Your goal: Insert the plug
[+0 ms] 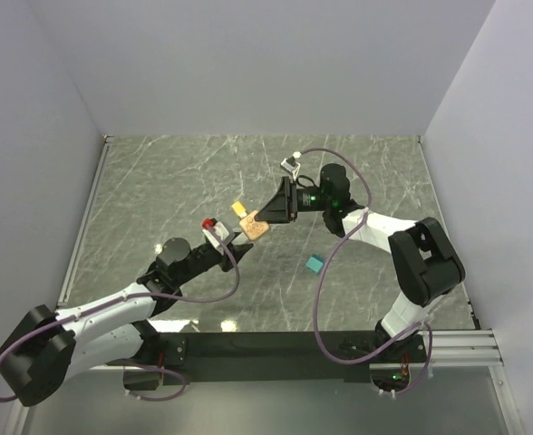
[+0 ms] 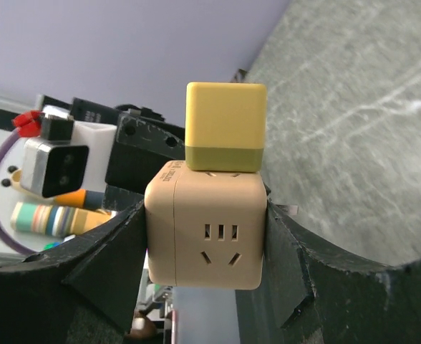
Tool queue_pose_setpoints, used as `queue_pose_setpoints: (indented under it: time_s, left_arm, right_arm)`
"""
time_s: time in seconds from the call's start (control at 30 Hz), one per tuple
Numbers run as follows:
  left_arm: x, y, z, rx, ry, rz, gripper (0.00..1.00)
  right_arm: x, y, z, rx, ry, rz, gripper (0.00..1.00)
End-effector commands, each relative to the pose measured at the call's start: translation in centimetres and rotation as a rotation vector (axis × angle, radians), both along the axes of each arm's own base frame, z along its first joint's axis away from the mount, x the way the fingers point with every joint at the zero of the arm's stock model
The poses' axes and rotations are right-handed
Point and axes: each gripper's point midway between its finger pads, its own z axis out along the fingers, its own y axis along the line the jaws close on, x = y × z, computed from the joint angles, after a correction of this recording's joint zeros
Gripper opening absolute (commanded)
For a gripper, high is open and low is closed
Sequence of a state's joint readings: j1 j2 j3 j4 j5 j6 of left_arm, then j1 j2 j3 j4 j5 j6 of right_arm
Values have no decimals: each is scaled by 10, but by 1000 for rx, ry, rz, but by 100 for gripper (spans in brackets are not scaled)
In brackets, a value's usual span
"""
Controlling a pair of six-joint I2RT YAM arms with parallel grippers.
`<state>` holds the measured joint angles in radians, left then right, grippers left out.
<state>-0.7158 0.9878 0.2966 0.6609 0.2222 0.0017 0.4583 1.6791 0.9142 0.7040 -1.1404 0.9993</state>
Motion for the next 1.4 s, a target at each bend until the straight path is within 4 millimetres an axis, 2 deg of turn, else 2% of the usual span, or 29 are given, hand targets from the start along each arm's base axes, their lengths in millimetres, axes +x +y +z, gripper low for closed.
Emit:
queue_pose_setpoints:
  time_s: [0.0,0.17,0.2,0.37,0.47,0.5,0.53,0.8,1.07,1.13,1.17,1.2,1.23,1.27,1.3,1.37]
  left_arm:
    - [-2,-15,27,-74,-33,-58,22]
    - [-2,-20,22,-93,-3,-72,10]
    - [-2,-22,19,-92,12,-73,7]
    - [-2,-33,18,-118,86,-107,1]
    - [-2,-36,14,-124,118,-115,1]
    - [-1,-36,13,-127,128,-112,1]
    - [-2,-37,13,-128,136,-115,1]
    - [-11,-39,24,-171,183,-146,1]
    - [-15,-43,23,-201,247,-179,1]
    - [-16,-44,17,-204,275,-217,0]
    - [-17,-45,22,-228,280,-246,0]
    - [-17,-45,16,-225,307,-263,0]
    - [-18,-44,17,-228,315,-300,1]
    - [-17,-44,19,-241,324,-311,1]
    - [-16,-45,16,-236,337,-317,1]
    - [-19,-45,13,-219,349,-352,1]
  right_arm:
    - [2,0,25,-7,-201,-29,4]
    - [7,-1,18,-54,-220,-72,15]
    - [8,-1,15,-63,-217,-79,23]
    - [11,-3,4,-93,-227,-104,40]
    - [15,-2,-1,-102,-220,-117,54]
    - [17,-2,-4,-108,-219,-119,64]
    - [18,-2,-4,-111,-219,-123,67]
    - [26,-3,-10,-123,-217,-143,82]
    - [32,-6,-13,-130,-212,-157,84]
    - [36,-10,-17,-150,-218,-197,85]
    - [38,-13,-19,-164,-215,-216,85]
    - [38,-17,-18,-174,-224,-236,85]
    - [46,-22,-20,-199,-253,-285,85]
    - [45,-26,-24,-220,-256,-303,85]
    - [46,-30,-15,-224,-292,-334,86]
    - [55,-42,-18,-281,-328,-404,87]
